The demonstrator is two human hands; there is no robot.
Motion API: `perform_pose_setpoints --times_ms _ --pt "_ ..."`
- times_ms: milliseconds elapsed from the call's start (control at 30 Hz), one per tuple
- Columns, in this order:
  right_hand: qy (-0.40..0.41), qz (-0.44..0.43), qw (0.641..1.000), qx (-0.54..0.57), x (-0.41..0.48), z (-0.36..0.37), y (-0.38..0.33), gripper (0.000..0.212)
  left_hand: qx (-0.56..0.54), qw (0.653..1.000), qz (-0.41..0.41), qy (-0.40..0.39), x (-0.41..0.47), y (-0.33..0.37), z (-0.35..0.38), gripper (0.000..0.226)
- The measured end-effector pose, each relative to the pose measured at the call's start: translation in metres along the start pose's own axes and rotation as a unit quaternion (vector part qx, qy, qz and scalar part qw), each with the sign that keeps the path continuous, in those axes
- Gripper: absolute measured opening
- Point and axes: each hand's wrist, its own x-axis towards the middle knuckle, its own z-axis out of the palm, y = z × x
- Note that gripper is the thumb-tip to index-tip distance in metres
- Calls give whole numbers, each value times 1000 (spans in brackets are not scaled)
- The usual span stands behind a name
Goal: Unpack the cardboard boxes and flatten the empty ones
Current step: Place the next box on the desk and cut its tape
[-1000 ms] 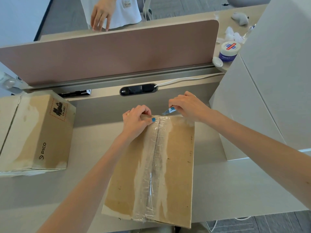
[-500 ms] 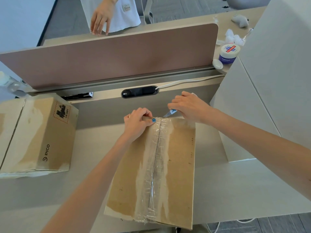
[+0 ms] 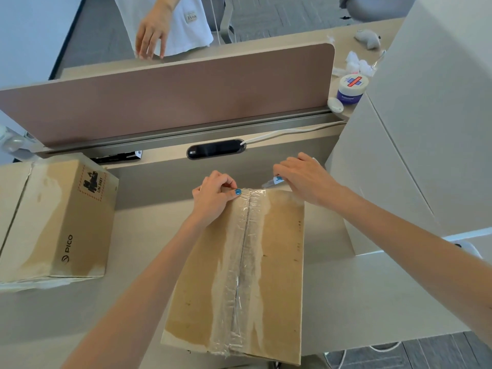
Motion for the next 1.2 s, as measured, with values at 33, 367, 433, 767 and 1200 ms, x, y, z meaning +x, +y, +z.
perform_pose_setpoints --times_ms 33,367,433,767,1200 --pt "15 8 1000 -8 3 -1 -3 18 1 1000 -1 1 1 0 0 17" --pt "27 105 994 -6 36 -14 -40 10 -15 998 -18 63 14 -4 -10 24" --pt "22 124 992 13 40 -15 -44 17 -23 995 -34 88 20 -6 -15 20" --pt "19 193 973 128 69 -7 -82 28 -36 992 -92 81 50 -10 -37 5" --pt "23 227 969 91 79 -10 -103 22 -55 991 -98 79 51 -17 -38 4"
